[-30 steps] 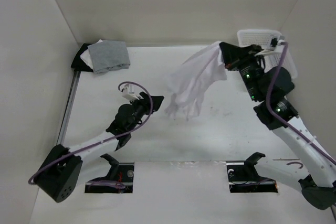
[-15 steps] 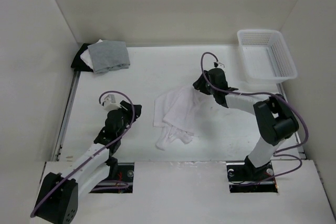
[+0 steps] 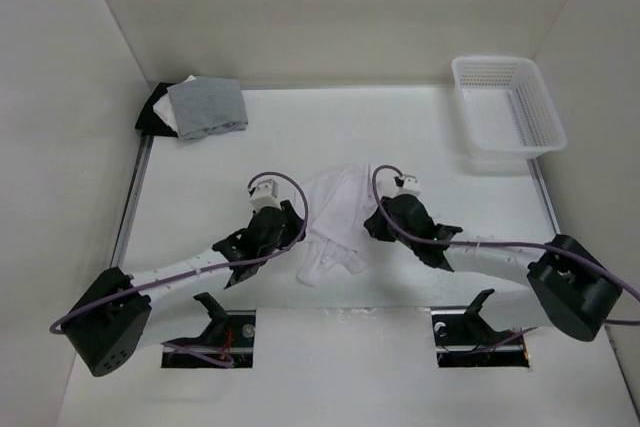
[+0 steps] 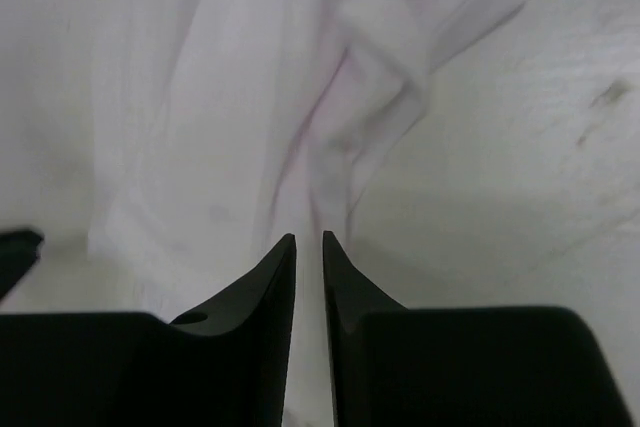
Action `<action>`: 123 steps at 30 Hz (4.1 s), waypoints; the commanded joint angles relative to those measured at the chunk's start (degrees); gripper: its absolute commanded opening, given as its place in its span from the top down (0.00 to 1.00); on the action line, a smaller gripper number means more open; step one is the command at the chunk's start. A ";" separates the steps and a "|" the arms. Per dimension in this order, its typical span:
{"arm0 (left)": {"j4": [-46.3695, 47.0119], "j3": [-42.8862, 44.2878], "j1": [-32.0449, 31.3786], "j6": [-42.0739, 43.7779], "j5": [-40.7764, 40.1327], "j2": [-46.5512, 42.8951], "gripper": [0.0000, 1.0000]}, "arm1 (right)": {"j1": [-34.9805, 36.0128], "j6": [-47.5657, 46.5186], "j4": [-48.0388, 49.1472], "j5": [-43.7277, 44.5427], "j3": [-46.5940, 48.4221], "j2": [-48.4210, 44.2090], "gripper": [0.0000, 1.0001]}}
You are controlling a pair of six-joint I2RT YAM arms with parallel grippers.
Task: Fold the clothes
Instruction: Flatten the tank top out
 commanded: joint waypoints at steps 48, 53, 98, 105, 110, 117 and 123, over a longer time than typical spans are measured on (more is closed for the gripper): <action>-2.23 9.12 13.94 -1.51 5.10 -6.74 0.98 | -7.48 3.09 23.10 -1.20 11.00 18.62 0.95; -0.46 18.27 13.42 -0.81 4.66 -7.61 0.99 | -6.35 -5.26 14.34 0.73 14.79 2.38 0.95; -20.50 2.30 29.95 -5.20 11.42 -33.62 0.98 | -12.41 -6.84 -8.68 -4.98 46.59 27.04 0.58; -19.63 -2.89 28.10 -6.26 11.60 -33.90 0.98 | -6.80 -11.60 -6.78 -2.25 28.19 14.84 0.56; -17.08 -3.60 28.88 -5.73 13.18 -32.05 0.98 | -6.78 -12.83 -5.90 -3.83 22.18 13.60 0.65; -17.16 -2.81 32.57 -5.55 13.27 -33.80 0.98 | -10.21 -13.53 -5.46 -13.06 23.15 18.95 0.55; -14.97 -2.63 33.46 -5.64 14.76 -31.35 0.97 | -11.35 -12.74 -5.29 -13.41 24.81 23.96 0.56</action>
